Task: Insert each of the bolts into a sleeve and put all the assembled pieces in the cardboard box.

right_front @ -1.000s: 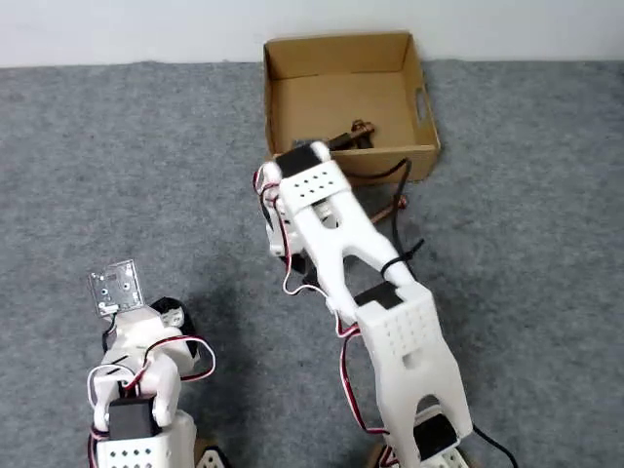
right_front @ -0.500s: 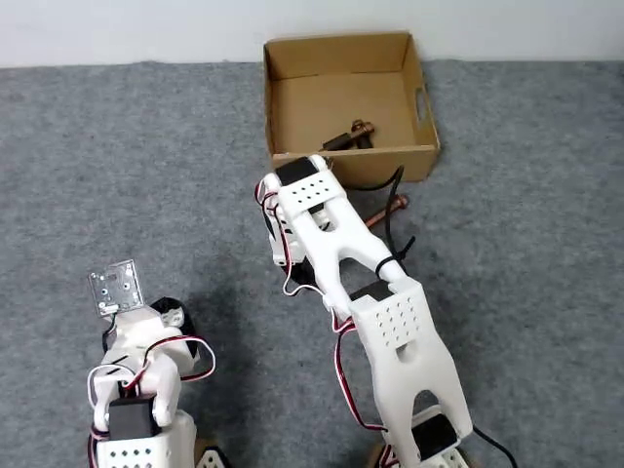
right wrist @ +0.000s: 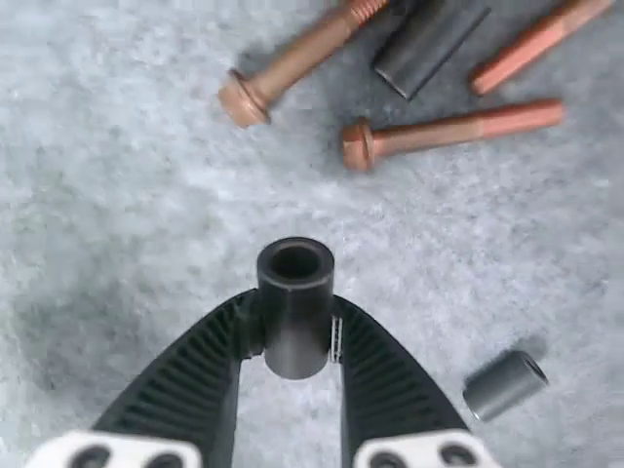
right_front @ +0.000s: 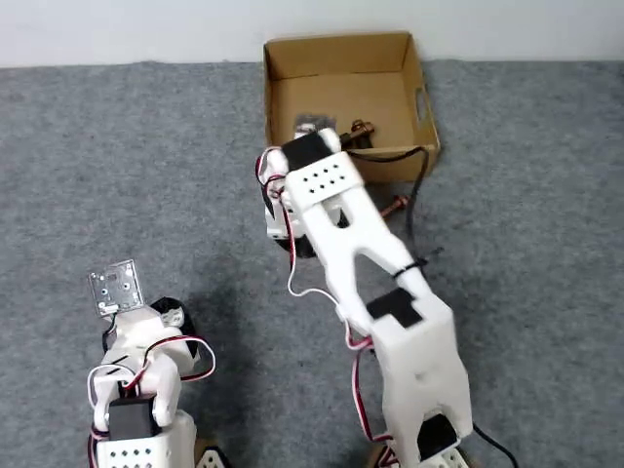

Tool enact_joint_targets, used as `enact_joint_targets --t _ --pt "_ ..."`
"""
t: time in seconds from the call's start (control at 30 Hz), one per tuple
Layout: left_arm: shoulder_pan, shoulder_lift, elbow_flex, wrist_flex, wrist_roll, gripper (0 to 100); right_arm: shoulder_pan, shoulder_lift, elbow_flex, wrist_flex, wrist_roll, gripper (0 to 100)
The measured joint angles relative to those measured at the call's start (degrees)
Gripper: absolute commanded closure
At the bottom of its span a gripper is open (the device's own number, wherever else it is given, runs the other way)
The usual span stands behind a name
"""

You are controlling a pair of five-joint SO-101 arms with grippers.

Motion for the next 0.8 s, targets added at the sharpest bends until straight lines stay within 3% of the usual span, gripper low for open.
enact_joint_targets --t 0.3,0.8 --pt "0.0 0.0 0.0 0.0 0.0 100 7.38 -23.21 21.27 0.0 0.0 99.1" --pt "3.96 0.0 0.0 -0.18 0.44 100 31.65 -64.09 55.47 -2.46 0.18 99.1"
